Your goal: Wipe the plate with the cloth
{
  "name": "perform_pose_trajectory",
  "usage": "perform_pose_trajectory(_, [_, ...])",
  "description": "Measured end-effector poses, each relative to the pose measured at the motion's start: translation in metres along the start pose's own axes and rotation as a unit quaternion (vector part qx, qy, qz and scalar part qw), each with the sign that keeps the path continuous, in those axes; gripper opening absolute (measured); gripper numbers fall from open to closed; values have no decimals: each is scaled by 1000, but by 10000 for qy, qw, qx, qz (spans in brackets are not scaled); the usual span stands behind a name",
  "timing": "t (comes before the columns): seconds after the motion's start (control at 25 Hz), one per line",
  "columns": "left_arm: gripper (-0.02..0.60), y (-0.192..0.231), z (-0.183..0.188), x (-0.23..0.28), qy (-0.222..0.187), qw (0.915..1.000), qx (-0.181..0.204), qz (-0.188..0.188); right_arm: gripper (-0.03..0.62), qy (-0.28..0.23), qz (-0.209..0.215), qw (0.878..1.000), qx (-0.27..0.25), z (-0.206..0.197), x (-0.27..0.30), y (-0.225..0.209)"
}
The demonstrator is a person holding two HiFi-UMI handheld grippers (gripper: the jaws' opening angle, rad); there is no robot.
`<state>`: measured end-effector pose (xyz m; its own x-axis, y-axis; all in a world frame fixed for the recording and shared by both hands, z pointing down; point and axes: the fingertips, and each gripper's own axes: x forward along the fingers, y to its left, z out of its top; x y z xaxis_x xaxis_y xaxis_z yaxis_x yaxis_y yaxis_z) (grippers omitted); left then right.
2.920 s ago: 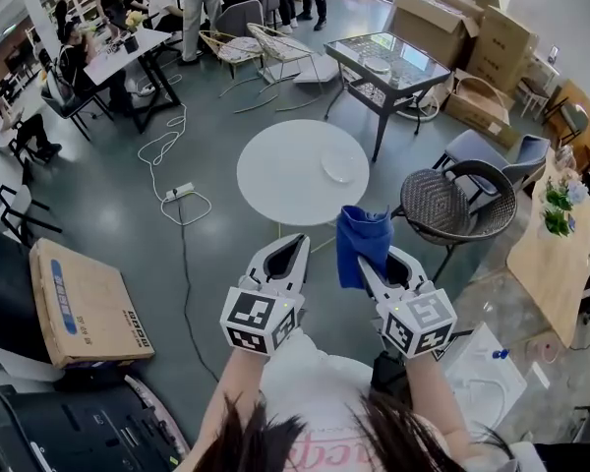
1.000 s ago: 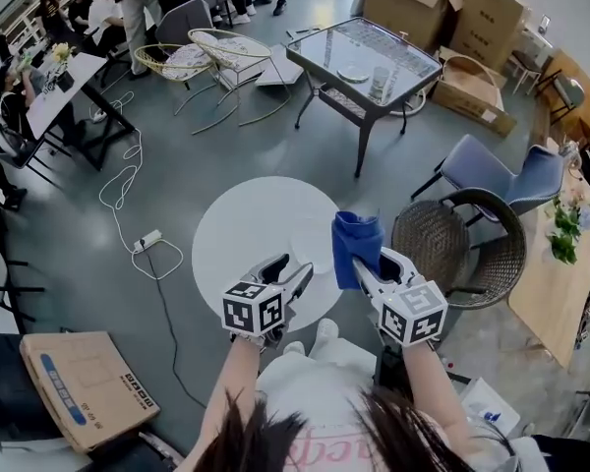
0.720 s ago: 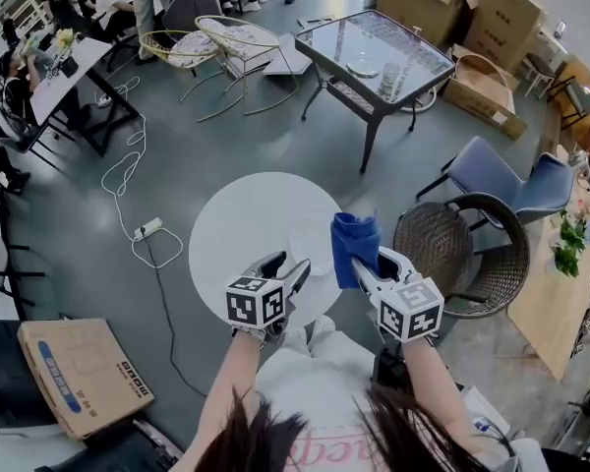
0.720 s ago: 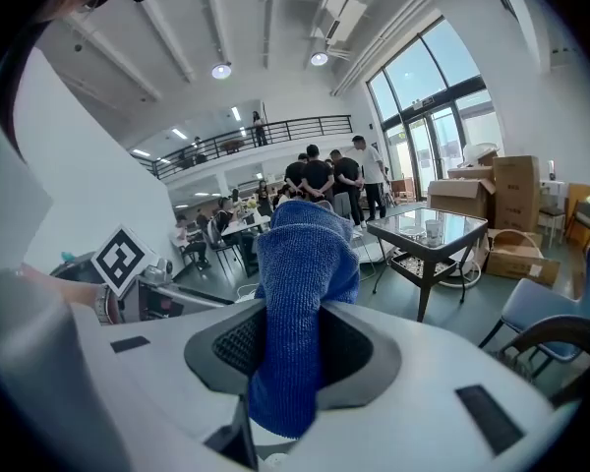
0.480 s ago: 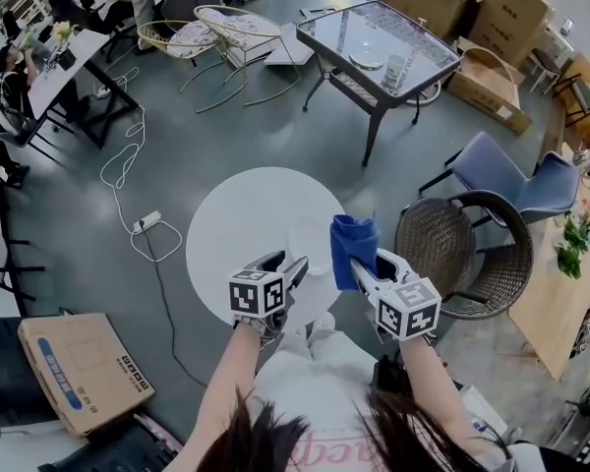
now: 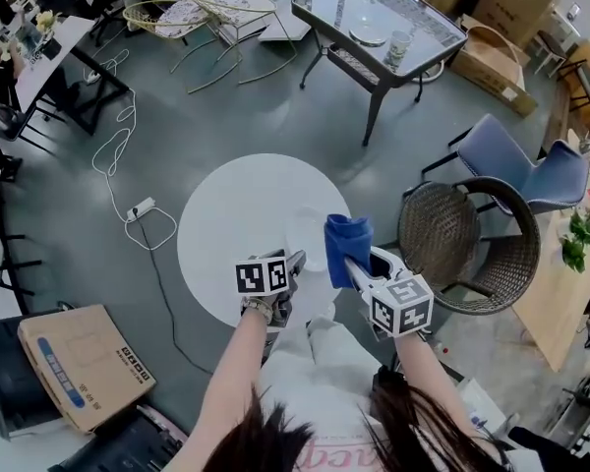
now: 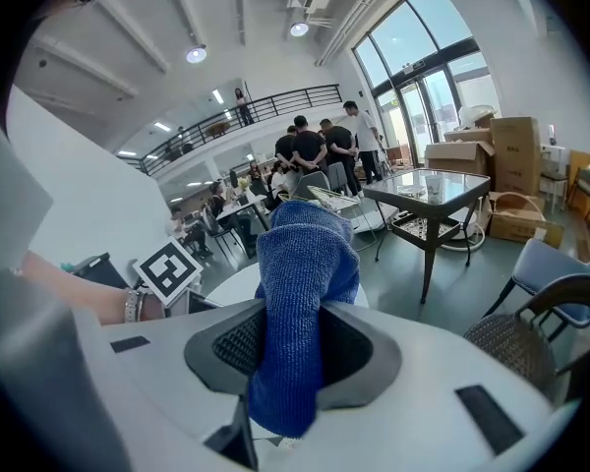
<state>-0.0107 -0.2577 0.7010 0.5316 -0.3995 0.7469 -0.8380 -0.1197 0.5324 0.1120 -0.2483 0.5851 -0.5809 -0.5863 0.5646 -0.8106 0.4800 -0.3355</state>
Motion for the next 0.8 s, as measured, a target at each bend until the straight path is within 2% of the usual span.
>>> perform_pose_trajectory(0.16, [231,14,-3,16,88,9995,-298,39,133,129,-20,9999,91,-11,10,-6])
perform_pose_trajectory(0.52, [230,26,-4,46,223,9986,-281,398,133,331,-32,9991,274,-31,17,-16])
perform_pose_trajectory(0.72, [115,36,-6,45,184,9967,33,786,133,365,-72,9988,317,-36,15,-21])
perform_pose_trajectory(0.8, [102,39,-6,45,150,9966,43,807,133,386,-82,9987,328,-38,16,-22])
